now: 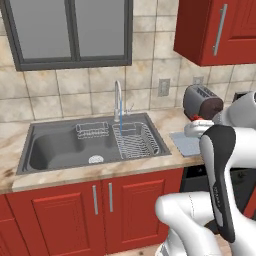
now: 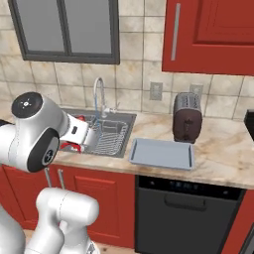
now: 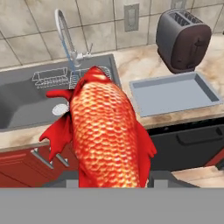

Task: Take the fish out of the fridge, briefly rinse it in the sink, and place it on the tray next to the sink.

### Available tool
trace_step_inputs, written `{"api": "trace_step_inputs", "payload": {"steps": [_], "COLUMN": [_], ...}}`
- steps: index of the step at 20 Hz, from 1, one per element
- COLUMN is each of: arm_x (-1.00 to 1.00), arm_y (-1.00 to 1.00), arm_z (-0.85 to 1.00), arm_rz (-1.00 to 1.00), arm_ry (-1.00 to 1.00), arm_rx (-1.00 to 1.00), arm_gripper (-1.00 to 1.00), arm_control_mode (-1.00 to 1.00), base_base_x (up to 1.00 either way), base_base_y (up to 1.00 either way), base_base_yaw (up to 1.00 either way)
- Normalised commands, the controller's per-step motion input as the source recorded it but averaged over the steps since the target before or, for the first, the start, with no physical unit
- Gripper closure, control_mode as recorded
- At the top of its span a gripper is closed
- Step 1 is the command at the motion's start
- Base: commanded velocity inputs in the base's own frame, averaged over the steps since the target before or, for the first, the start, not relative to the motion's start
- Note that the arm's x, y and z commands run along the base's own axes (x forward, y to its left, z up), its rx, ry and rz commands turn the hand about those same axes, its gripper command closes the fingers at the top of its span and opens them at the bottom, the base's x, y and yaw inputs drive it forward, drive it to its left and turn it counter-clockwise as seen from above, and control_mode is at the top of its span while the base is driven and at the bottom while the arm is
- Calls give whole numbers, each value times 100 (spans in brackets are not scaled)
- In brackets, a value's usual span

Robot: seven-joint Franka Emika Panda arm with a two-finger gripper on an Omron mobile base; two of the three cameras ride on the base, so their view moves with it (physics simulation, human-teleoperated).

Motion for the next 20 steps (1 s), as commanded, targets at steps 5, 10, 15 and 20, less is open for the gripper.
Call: {"api": "trace_step_inputs", "payload": {"steps": [5,10,15,20], "arm_x": [0,0,13,31], "arm_y": [0,0,0,3], "arm_z": [0,0,-2,-9], "arm_rz": [0,0,1,16], "arm_ry": [0,0,3,8], "arm_rx": [0,0,0,0], "arm_gripper": [100,100,100,100], "arm_control_mode": [100,100,-100,-100], "base_base_x": [16,0,16,0], "base_base_y": [0,0,0,0], "base_base_yaw": [-15,0,0,0]}}
